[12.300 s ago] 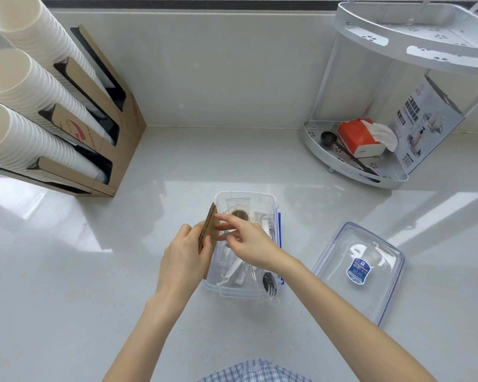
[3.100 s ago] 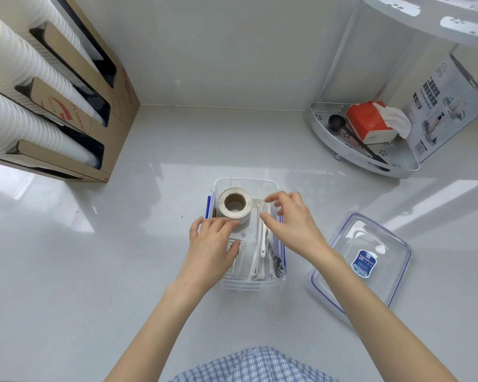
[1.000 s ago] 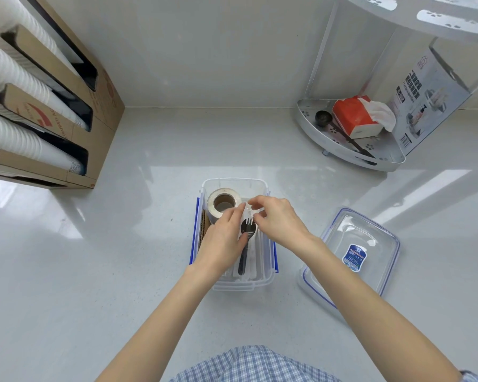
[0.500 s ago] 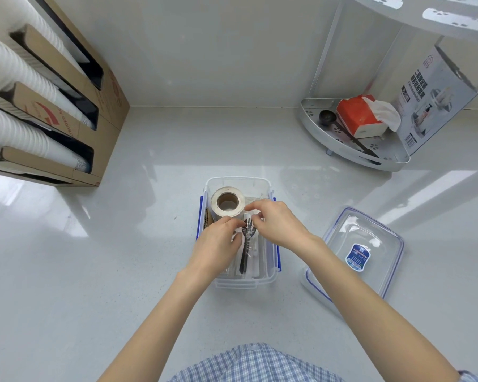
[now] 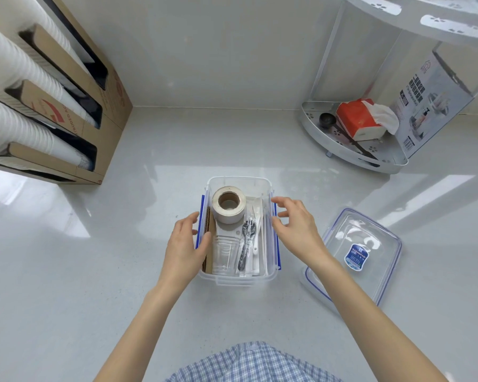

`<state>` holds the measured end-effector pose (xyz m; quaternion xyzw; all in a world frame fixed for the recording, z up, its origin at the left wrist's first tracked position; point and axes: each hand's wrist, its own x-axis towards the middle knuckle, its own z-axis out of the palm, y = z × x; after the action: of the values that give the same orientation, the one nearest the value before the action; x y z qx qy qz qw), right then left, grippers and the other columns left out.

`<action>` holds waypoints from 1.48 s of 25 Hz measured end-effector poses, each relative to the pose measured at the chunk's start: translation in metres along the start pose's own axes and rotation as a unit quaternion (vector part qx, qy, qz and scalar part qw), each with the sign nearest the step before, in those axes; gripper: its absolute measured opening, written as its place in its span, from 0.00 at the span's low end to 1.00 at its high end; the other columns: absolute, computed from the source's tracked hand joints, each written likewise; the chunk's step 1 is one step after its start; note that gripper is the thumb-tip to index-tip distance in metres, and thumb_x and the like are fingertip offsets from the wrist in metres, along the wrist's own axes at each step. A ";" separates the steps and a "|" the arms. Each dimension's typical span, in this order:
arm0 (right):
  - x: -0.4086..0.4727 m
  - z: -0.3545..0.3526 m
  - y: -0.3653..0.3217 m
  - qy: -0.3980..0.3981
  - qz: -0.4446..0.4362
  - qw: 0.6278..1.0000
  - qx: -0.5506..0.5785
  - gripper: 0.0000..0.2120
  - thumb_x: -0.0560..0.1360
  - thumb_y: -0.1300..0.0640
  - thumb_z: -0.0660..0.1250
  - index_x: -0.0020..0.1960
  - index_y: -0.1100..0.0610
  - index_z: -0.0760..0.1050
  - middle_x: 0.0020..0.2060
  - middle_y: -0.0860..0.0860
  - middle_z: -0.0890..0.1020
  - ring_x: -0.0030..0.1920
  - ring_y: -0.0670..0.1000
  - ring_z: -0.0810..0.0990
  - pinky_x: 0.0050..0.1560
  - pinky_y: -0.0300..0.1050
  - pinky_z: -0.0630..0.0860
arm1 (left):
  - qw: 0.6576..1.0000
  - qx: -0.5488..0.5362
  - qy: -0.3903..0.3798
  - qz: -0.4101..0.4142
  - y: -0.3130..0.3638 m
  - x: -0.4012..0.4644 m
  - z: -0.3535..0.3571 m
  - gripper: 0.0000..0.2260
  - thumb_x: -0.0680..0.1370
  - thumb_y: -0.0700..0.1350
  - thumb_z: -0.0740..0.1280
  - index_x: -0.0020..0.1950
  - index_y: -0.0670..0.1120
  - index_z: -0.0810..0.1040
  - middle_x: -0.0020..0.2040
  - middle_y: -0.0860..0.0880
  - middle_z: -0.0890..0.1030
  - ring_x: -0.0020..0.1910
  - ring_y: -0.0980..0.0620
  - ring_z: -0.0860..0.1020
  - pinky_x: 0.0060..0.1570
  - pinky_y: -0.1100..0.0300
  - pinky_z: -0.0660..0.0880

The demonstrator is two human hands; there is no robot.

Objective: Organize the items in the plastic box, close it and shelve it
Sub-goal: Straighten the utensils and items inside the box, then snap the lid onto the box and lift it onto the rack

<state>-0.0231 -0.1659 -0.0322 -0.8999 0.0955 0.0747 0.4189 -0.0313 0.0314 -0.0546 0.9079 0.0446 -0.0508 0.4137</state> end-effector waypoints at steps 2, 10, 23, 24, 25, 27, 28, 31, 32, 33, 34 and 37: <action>-0.008 0.002 0.006 -0.017 0.016 1.000 0.008 0.19 0.76 0.60 0.59 0.66 0.54 0.67 0.62 0.55 0.73 0.54 0.49 0.75 0.54 0.37 0.66 | 1.000 -0.025 -0.009 -0.001 0.001 -0.004 0.001 0.19 0.75 0.39 0.62 0.66 0.43 0.66 0.62 0.42 0.73 0.50 0.52 0.72 0.53 0.55 0.72; -0.025 0.006 0.014 -0.012 0.043 0.997 0.062 0.20 0.75 0.62 0.61 0.66 0.54 0.68 0.48 0.51 0.75 0.52 0.50 0.77 0.52 0.36 0.66 | 0.999 -0.047 -0.007 -0.011 0.002 -0.016 0.005 0.18 0.75 0.38 0.61 0.65 0.43 0.67 0.60 0.43 0.75 0.51 0.51 0.73 0.49 0.58 0.72; -0.038 0.006 0.021 -0.005 0.037 0.996 0.087 0.19 0.75 0.61 0.60 0.65 0.53 0.68 0.47 0.50 0.77 0.51 0.48 0.75 0.51 0.38 0.66 | 0.999 -0.042 -0.010 -0.005 0.001 -0.026 0.007 0.18 0.75 0.39 0.61 0.65 0.44 0.67 0.61 0.43 0.74 0.52 0.51 0.72 0.53 0.55 0.73; -0.037 0.005 0.021 -0.010 0.037 0.995 0.089 0.18 0.75 0.61 0.60 0.65 0.53 0.68 0.46 0.50 0.76 0.51 0.48 0.75 0.51 0.38 0.67 | 0.999 -0.031 -0.007 -0.004 0.001 -0.025 0.006 0.19 0.75 0.39 0.61 0.65 0.44 0.66 0.62 0.43 0.72 0.54 0.50 0.73 0.56 0.53 0.72; -0.037 0.003 0.022 -0.014 0.039 0.995 0.090 0.18 0.76 0.60 0.60 0.65 0.52 0.68 0.46 0.49 0.76 0.50 0.48 0.75 0.50 0.38 0.68 | 1.000 -0.019 -0.002 -0.002 0.000 -0.025 0.007 0.19 0.75 0.39 0.61 0.66 0.43 0.66 0.63 0.42 0.71 0.56 0.48 0.72 0.58 0.53 0.71; -0.038 0.001 0.025 -0.014 0.044 0.995 0.094 0.17 0.76 0.59 0.60 0.64 0.53 0.69 0.45 0.48 0.76 0.49 0.48 0.75 0.51 0.42 0.74 | 1.000 -0.001 0.016 0.008 0.002 -0.023 0.007 0.20 0.75 0.40 0.62 0.66 0.44 0.65 0.64 0.42 0.69 0.61 0.45 0.70 0.61 0.53 0.67; -0.039 -0.001 0.027 -0.006 0.048 0.994 0.098 0.16 0.76 0.59 0.60 0.64 0.53 0.70 0.45 0.48 0.76 0.49 0.48 0.75 0.54 0.46 0.76 | 0.999 0.004 0.029 0.018 0.005 -0.022 0.007 0.19 0.75 0.39 0.62 0.66 0.44 0.66 0.64 0.42 0.69 0.62 0.44 0.69 0.62 0.53 0.66; -0.041 -0.008 0.037 0.033 0.064 0.992 0.106 0.15 0.76 0.59 0.59 0.63 0.55 0.71 0.47 0.50 0.78 0.48 0.48 0.75 0.50 0.41 0.74 | 0.997 -0.001 0.055 0.056 0.020 -0.021 0.011 0.17 0.74 0.37 0.61 0.63 0.44 0.69 0.62 0.42 0.70 0.61 0.45 0.69 0.61 0.56 0.64; -0.042 -0.012 0.040 0.048 0.072 0.990 0.108 0.15 0.76 0.59 0.58 0.62 0.55 0.71 0.47 0.50 0.78 0.48 0.48 0.75 0.46 0.37 0.72 | 0.996 -0.007 0.054 0.072 0.027 -0.020 0.013 0.16 0.74 0.36 0.61 0.62 0.44 0.70 0.61 0.42 0.71 0.59 0.46 0.70 0.60 0.61 0.63; -0.043 -0.016 0.043 0.063 0.082 0.988 0.112 0.15 0.76 0.60 0.58 0.62 0.55 0.72 0.48 0.51 0.78 0.49 0.49 0.75 0.43 0.35 0.70 | 0.995 -0.011 0.046 0.092 0.034 -0.019 0.017 0.15 0.74 0.36 0.61 0.61 0.43 0.71 0.59 0.43 0.72 0.55 0.49 0.72 0.57 0.68 0.62; -0.044 -0.021 0.047 0.074 0.091 0.986 0.115 0.15 0.76 0.60 0.58 0.62 0.55 0.72 0.48 0.51 0.78 0.50 0.49 0.75 0.42 0.35 0.69 | 0.993 -0.015 0.032 0.112 0.041 -0.019 0.021 0.15 0.74 0.35 0.60 0.60 0.43 0.72 0.58 0.44 0.72 0.50 0.52 0.73 0.53 0.74 0.62; -0.052 -0.035 0.061 0.101 0.120 0.980 0.119 0.15 0.77 0.61 0.57 0.63 0.56 0.71 0.54 0.55 0.78 0.51 0.49 0.74 0.50 0.39 0.67 | 0.988 -0.032 -0.024 0.152 0.060 -0.017 0.038 0.14 0.75 0.35 0.60 0.59 0.43 0.72 0.58 0.45 0.72 0.51 0.52 0.73 0.53 0.72 0.66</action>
<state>-0.0859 -0.2252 -0.0439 -0.8284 0.2524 0.0214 0.4995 -0.0428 -0.0374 -0.0327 0.8889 -0.1023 -0.0076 0.4464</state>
